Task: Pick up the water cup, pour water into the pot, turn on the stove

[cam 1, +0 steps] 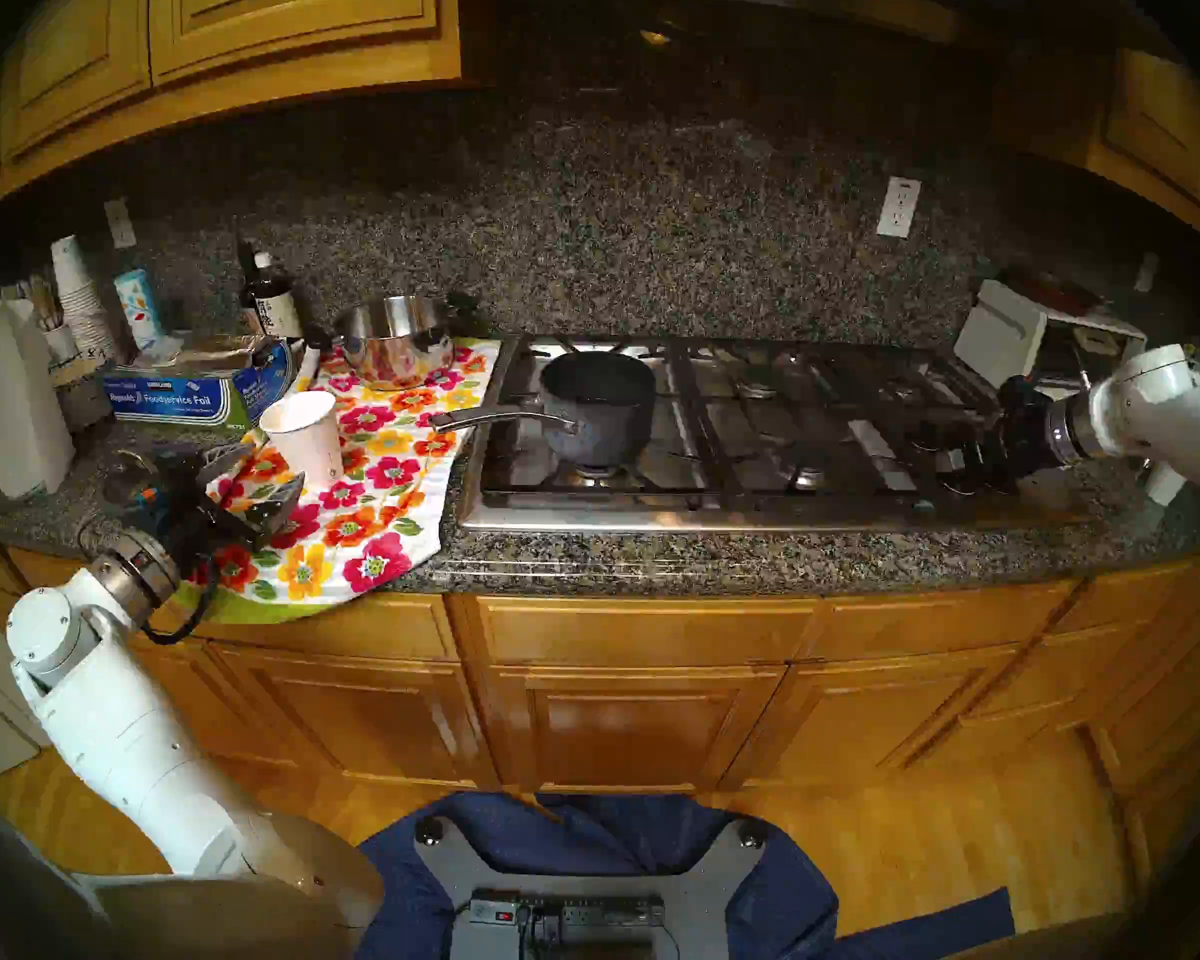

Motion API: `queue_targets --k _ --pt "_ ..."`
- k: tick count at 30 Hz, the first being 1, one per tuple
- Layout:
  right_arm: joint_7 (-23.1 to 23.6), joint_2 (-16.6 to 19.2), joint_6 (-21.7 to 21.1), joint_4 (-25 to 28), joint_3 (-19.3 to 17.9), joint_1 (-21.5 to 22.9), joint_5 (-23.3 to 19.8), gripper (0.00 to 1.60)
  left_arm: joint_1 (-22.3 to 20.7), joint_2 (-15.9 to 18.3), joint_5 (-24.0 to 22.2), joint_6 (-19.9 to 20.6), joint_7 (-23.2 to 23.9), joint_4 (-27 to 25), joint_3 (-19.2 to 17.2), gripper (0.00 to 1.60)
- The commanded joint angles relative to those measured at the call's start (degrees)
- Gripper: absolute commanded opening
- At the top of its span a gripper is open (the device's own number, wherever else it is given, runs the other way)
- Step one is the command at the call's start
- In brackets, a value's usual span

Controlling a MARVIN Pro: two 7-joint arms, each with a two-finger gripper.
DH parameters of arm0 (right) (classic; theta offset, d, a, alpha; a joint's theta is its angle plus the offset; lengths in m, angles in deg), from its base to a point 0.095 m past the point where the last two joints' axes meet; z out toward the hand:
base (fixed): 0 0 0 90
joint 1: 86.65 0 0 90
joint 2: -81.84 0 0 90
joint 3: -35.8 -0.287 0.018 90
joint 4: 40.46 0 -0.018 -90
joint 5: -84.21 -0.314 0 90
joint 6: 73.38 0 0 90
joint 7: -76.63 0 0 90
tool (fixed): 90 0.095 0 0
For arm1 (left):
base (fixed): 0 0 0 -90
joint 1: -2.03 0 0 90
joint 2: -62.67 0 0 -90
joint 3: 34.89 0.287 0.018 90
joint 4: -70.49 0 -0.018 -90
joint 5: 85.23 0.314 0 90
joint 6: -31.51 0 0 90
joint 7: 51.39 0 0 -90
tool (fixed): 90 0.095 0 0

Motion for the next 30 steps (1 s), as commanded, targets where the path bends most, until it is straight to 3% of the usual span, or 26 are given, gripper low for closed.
queue_targets --k 1,2,3,30 --pt "0.48 -0.71 1.75 -0.58 -0.94 0.24 -0.34 0.73 -1.23 0.56 -1.28 0.01 -0.11 -1.18 0.05 1.60" --pt "0.56 -0.73 1.91 -0.61 -0.88 0.18 -0.37 0.53 -1.23 0.56 -1.27 0.01 -0.11 -1.18 0.05 1.60" --pt "0.61 -0.75 2.04 -0.64 -0.83 0.13 -0.40 0.00 -1.22 0.57 -1.27 0.01 -0.11 -1.18 0.05 1.60" --pt "1.44 -1.72 3.89 0.97 0.23 -2.21 -1.68 0.00 -1.19 0.58 -1.23 0.01 -0.11 -1.18 0.09 1.60"
